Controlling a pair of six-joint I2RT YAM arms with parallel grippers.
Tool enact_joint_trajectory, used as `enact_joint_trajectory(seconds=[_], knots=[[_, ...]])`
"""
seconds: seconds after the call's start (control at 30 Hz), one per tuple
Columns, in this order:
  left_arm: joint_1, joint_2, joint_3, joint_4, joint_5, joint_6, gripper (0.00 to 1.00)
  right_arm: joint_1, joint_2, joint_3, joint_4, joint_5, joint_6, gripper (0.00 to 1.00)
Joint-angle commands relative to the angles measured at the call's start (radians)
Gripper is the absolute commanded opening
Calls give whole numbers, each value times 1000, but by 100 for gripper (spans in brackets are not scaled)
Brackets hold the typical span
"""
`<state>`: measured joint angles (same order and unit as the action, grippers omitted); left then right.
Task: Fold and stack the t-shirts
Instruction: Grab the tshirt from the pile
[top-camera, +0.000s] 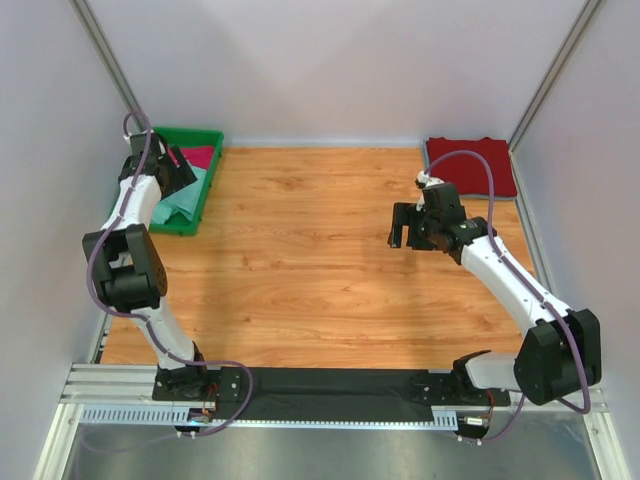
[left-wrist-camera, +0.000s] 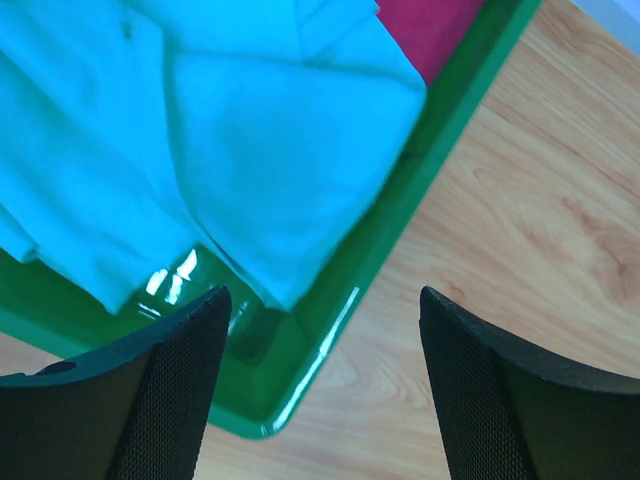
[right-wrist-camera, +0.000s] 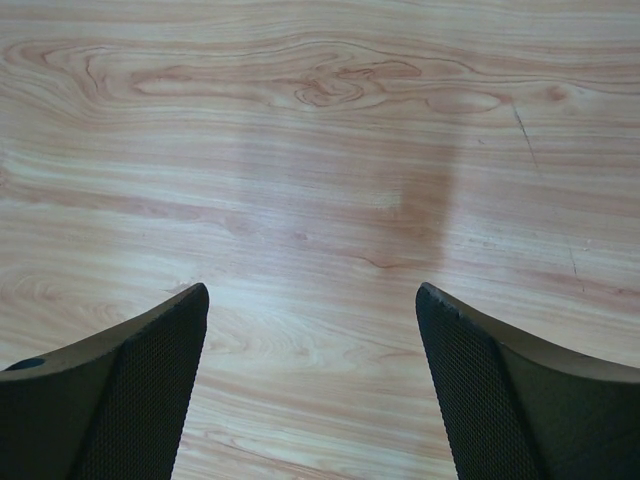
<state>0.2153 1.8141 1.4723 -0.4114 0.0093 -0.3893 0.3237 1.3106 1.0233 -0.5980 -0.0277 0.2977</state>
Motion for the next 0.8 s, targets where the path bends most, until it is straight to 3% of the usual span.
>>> enact_joint_trajectory(seconds=[0.0, 0.33, 0.53, 0.67, 0.7, 0.77], knots=[[12, 53, 105, -92, -103, 9, 83, -6, -30, 1, -3, -26, -51, 86], [33, 201, 180, -191, -250, -177, 84, -52, 4, 32, 41, -71, -69, 86], [35, 341, 353, -250, -255, -177, 75, -86, 21, 41, 24, -86, -77, 85], [33, 378, 446, -265, -244, -166, 34, -89, 30, 54, 7, -98, -83, 84], [35, 376, 462, -273, -243, -169, 0, -89, 35, 57, 4, -113, -80, 82], [32, 351, 465, -294, -189, -207, 0, -89, 41, 69, -3, -127, -68, 82]])
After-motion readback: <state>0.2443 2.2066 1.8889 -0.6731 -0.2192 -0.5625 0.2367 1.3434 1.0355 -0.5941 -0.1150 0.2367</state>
